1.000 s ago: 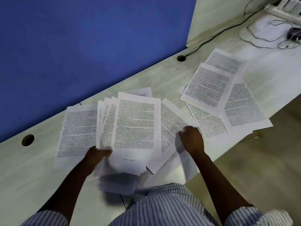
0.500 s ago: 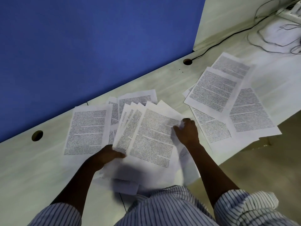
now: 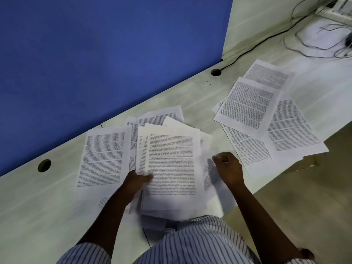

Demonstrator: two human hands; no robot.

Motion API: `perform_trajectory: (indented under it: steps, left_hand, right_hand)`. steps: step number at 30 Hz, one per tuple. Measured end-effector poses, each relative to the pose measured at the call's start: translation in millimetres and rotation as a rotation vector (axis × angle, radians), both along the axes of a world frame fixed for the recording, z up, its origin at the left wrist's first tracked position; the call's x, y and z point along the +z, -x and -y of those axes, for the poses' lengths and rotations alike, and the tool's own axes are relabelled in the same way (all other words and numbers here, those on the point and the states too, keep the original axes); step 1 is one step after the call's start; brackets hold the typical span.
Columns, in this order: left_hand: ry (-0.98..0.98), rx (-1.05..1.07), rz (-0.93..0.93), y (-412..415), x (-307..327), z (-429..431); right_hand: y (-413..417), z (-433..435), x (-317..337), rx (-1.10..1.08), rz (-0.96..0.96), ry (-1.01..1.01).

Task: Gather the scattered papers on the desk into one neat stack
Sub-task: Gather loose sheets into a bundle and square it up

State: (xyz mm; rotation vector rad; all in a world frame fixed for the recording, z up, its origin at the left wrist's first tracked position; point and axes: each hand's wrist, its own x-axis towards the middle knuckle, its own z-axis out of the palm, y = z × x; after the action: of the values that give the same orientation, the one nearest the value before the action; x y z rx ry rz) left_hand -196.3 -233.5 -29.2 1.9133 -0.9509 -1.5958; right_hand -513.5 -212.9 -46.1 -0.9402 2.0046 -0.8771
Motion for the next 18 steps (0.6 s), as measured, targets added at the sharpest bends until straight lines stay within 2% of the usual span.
perform_trajectory:
  steps: [2, 6, 7, 8, 9, 10, 11, 12, 13, 15, 18]
  left_hand:
    - [-0.027, 0.031, -0.073, -8, 2, -2]
    - [-0.055, -0.106, -0.165, 4, 8, -7]
    - [-0.063, -0.142, -0.159, 8, 7, -7]
    - [-0.057, -0.162, -0.136, 12, 5, -6]
    - [-0.031, -0.162, -0.103, 14, 4, -6]
    - [0.027, -0.165, 0.013, 14, 2, -5]
    - [0.113, -0.189, 0.222, 14, -2, -1]
    - [0.198, -0.209, 0.484, 9, -1, -3]
    - [0.275, -0.195, 0.731, 2, -3, -6]
    - [0.295, -0.146, 1.008, -14, -9, -14]
    - [0.097, -0.098, 0.996, -40, -20, -28]
  right_hand:
    - [-9, -7, 5, 0.013, 0.133, -0.096]
    - [-41, -22, 16, 0.093, 0.781, -0.052]
    - [-45, -24, 17, 0.056, 0.859, -0.051]
    - [-46, -24, 17, 0.023, 0.851, -0.054]
    - [-45, -24, 18, 0.011, 0.749, -0.059]
    - [-41, -25, 19, 0.027, 0.557, -0.074]
    - [-31, -23, 18, 0.057, 0.363, -0.076]
    - [-25, -25, 16, 0.066, 0.246, -0.086]
    - [-18, -27, 16, 0.057, 0.191, -0.097]
    - [-7, -30, 16, 0.019, 0.184, -0.096]
    - [-9, -31, 21, 0.020, 0.256, -0.082]
